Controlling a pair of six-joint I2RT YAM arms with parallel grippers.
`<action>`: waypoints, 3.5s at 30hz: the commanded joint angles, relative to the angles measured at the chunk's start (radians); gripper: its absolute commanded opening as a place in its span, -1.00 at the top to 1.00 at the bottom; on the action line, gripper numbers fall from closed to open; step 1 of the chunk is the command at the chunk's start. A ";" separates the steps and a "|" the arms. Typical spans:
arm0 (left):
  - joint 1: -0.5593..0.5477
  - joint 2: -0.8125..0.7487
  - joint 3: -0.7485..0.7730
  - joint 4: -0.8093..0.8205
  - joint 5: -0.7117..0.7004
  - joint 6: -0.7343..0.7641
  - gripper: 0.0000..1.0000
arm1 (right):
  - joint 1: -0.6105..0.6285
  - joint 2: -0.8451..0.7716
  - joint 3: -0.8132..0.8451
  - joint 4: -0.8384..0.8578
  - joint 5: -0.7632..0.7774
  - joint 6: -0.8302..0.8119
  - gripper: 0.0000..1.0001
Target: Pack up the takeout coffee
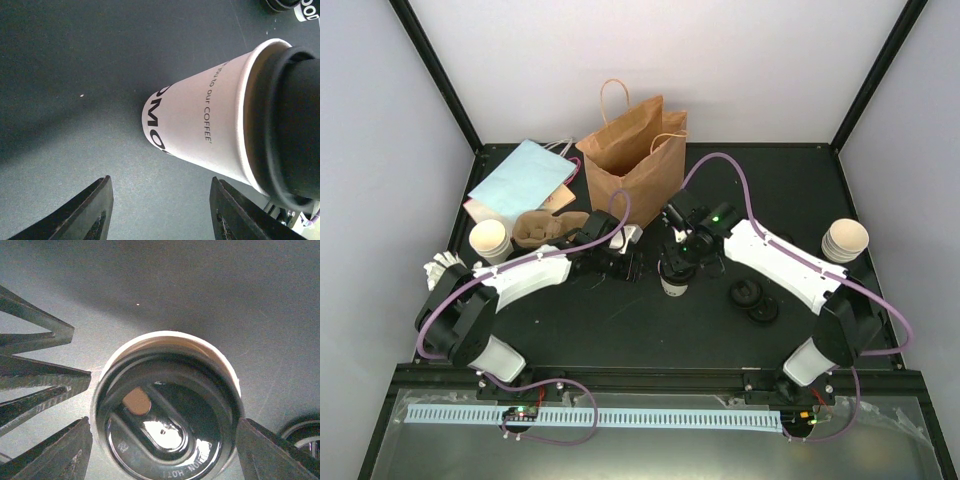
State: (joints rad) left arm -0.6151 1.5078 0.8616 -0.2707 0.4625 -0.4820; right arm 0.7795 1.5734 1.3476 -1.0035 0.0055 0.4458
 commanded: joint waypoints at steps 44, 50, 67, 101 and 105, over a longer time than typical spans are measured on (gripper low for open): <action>0.006 -0.003 0.041 0.010 0.018 0.019 -0.09 | 0.086 0.060 0.031 -0.064 0.145 -0.015 -0.67; 0.007 -0.001 0.042 0.007 0.019 0.021 -0.08 | 0.087 0.062 0.036 -0.067 0.145 -0.014 -0.63; 0.007 -0.005 0.038 0.004 0.019 0.022 -0.08 | 0.087 0.069 0.038 -0.069 0.161 -0.006 -0.60; 0.008 -0.015 0.045 -0.012 0.010 0.027 -0.08 | 0.088 0.020 0.014 -0.005 0.230 -0.009 -0.58; 0.008 -0.015 0.045 -0.011 0.010 0.026 -0.08 | 0.088 0.014 0.012 -0.013 0.229 -0.007 -0.58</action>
State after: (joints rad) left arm -0.6151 1.5074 0.8616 -0.2813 0.4728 -0.4713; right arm 0.8627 1.6203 1.3506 -0.9970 0.2031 0.4282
